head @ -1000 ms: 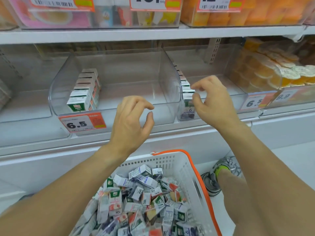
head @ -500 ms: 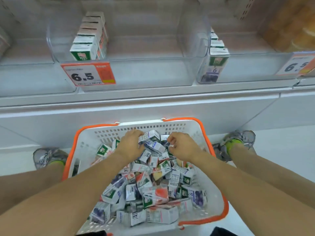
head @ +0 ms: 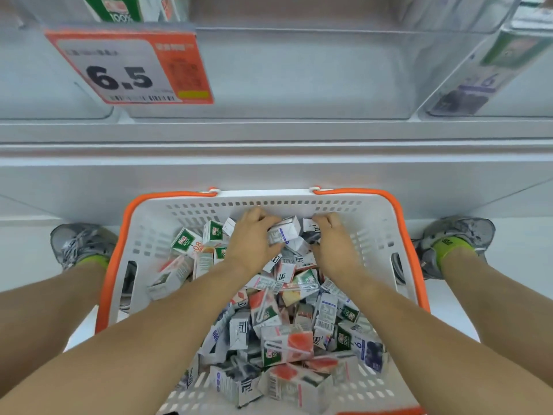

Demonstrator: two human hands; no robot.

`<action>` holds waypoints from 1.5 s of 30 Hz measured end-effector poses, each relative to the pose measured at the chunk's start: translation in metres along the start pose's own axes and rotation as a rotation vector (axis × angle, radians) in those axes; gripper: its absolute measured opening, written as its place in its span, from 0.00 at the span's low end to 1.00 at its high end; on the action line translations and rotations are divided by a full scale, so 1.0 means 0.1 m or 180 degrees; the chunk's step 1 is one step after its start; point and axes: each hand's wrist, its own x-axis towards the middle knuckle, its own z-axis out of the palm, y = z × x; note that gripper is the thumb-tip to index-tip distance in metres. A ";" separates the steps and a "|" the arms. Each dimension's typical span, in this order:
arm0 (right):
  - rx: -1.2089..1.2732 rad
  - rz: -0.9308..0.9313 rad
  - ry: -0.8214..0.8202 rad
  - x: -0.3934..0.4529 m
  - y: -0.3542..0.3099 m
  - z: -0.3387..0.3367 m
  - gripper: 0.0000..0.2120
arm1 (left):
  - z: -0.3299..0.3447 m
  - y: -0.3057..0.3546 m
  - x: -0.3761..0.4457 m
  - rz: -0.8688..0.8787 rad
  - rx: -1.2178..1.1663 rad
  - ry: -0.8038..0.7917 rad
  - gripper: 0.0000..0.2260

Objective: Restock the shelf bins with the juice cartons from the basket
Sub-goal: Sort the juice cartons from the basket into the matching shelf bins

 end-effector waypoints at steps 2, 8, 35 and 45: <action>-0.0189 -0.0011 0.0052 0.02 0.01 -0.01 0.29 | -0.04 0.00 -0.04 -0.0032 -0.0056 -0.0008 0.23; -0.0196 0.0187 -0.0191 -0.12 -0.01 -0.19 0.21 | -0.35 0.21 -0.20 -0.0478 -0.0526 -0.0054 0.15; 0.3817 0.0430 -0.0961 -0.97 -1.03 -2.61 0.07 | -2.38 1.07 -0.52 -0.0851 -0.2745 -0.1242 0.29; 0.4986 0.0176 -0.0191 -1.03 -1.17 -2.32 0.17 | -2.26 1.31 -0.44 -0.0951 -0.3783 -0.1247 0.21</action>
